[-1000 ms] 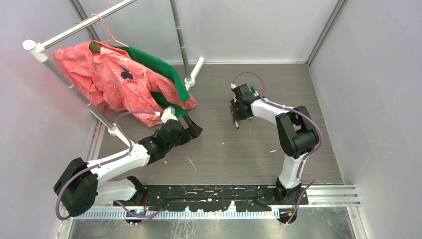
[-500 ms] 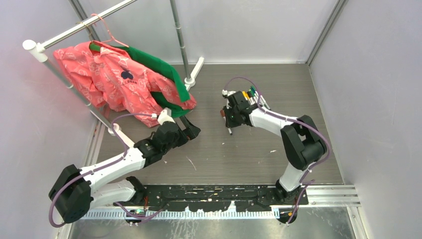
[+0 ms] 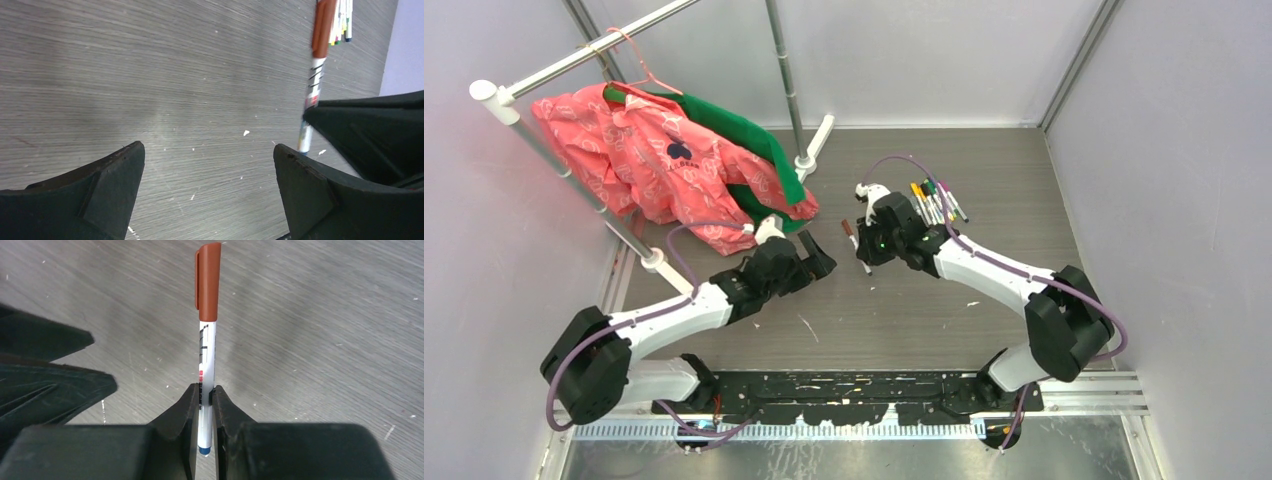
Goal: Open the pen caps
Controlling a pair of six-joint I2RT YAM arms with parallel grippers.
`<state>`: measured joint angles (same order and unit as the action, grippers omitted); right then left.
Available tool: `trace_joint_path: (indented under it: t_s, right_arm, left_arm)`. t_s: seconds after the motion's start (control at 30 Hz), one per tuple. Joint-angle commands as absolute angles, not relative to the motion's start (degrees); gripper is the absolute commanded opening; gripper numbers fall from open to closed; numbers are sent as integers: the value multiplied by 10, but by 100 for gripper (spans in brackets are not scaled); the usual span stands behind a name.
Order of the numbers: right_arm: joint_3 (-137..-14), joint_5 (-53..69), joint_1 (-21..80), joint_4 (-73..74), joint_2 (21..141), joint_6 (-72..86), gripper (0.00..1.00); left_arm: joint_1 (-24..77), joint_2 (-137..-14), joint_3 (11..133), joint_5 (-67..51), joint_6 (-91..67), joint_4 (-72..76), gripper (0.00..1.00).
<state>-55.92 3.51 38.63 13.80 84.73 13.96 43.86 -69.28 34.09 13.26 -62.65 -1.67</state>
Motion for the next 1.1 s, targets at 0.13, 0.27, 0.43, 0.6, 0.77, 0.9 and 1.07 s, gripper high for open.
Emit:
trace_joint_path:
  t_s: [0.13,0.27,0.43,0.6,0.77,0.9,1.07]
  right_arm:
    - [-520,23,436,94,809,162,1]
    - [-508,16,458,84,800,168,1]
    - [-506,3,496,76,787,179,1]
    - [-505,-28,525,69,776,187,1]
    - [-502,-41,544,66,770,192,1]
    - [-500,-51,554,65,770,195,1]
    - [-495,-57,561,58,769,200,1]
  left_arm:
    - [436,-717,403,114,-634,41,100]
    - [436,-728,418,115,-634,44,100]
    - [435,-749,424,120,-636,45,99]
    - [431,-764,411,123,-650,59,90]
    - [426,-754,389,142,-676,75,74]
    - [424,-743,387,151,-681,69,62]
    - [423,-725,380,168,-686,57,50]
